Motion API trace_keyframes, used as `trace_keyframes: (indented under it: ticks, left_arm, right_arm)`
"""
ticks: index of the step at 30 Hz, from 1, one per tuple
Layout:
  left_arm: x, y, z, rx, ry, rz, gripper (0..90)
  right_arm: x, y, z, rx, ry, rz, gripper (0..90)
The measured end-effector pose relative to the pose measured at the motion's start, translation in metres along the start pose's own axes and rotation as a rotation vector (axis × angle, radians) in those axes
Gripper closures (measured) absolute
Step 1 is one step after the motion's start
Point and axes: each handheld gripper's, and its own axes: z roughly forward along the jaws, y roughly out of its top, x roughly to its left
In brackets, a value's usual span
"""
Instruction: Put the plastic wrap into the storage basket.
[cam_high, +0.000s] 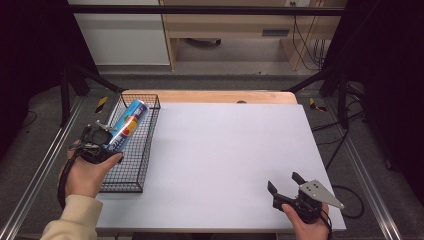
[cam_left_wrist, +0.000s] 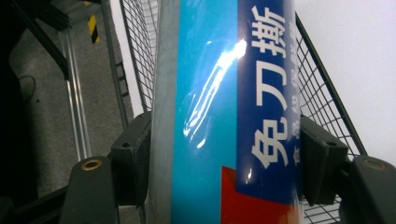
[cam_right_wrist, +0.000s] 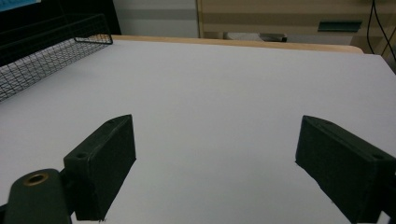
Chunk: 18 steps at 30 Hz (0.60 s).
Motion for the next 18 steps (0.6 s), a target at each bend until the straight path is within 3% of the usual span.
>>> trace_keyframes:
  ticks: [18]
  left_arm:
    - [-0.006,-0.003,0.017,0.079,0.001,0.019,32.0]
  right_arm:
    - [0.000,0.001,0.000,-0.005,0.007,-0.002,12.3]
